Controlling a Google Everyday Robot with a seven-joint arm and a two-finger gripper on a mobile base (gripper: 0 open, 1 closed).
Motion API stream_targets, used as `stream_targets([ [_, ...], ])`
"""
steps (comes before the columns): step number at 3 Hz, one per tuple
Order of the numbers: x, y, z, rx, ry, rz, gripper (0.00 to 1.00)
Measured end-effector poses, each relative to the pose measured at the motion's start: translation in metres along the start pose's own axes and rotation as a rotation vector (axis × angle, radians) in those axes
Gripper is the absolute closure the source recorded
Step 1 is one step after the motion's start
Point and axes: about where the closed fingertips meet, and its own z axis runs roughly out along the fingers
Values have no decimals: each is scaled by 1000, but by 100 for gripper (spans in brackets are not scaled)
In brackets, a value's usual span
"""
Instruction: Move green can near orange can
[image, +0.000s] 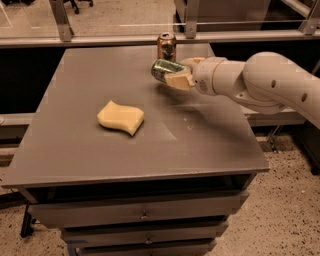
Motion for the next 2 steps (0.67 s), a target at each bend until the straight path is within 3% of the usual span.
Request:
stream_targets([
  [2, 16, -6, 18, -39, -18, 13, 100],
])
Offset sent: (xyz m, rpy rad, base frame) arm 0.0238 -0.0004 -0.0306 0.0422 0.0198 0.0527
